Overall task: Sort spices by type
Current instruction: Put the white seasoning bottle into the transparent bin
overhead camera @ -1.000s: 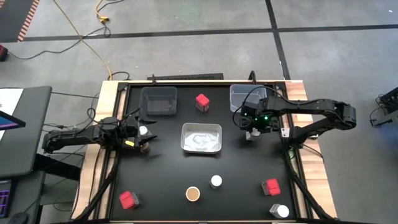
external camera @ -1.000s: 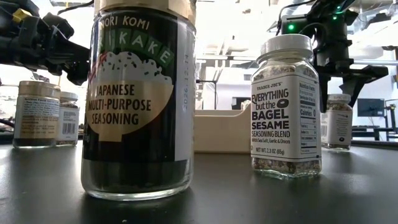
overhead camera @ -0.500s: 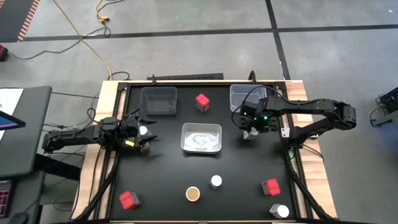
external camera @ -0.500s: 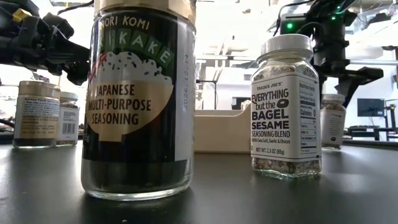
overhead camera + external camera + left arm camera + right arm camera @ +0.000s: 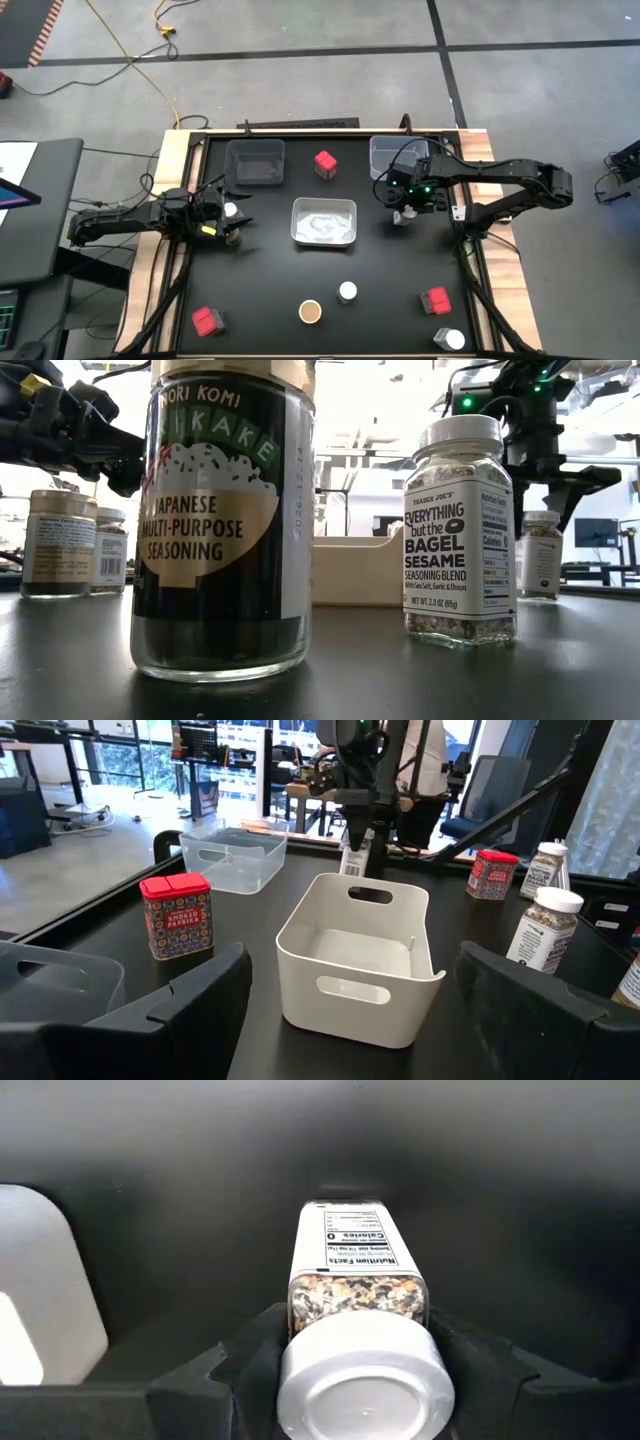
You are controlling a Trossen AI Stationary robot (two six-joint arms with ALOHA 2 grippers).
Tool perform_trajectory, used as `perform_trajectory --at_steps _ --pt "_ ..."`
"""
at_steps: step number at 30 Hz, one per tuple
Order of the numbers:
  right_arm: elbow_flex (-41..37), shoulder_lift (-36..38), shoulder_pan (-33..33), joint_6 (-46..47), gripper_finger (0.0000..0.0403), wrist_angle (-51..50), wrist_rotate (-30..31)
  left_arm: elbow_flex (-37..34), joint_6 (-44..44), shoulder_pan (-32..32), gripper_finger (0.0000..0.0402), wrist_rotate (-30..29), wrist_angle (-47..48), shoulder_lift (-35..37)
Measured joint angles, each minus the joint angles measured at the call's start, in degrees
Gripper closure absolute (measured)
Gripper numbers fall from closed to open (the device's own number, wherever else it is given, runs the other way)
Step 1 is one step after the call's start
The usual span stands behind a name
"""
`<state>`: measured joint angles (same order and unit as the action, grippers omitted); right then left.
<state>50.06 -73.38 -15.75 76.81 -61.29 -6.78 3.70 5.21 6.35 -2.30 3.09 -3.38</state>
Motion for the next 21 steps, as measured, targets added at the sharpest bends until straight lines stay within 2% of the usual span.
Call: perform_trajectory --at_steps 7,21 --pt "0.0 0.0 0.2 1.2 0.0158 -7.0 -0.8 0.0 0.0 0.0 0.0068 0.0 0.0 0.0" --pt "0.0 0.0 0.8 -0.1 0.0158 -2.1 -0.4 0.0 0.0 0.0 0.0068 0.0 0.0 0.0"
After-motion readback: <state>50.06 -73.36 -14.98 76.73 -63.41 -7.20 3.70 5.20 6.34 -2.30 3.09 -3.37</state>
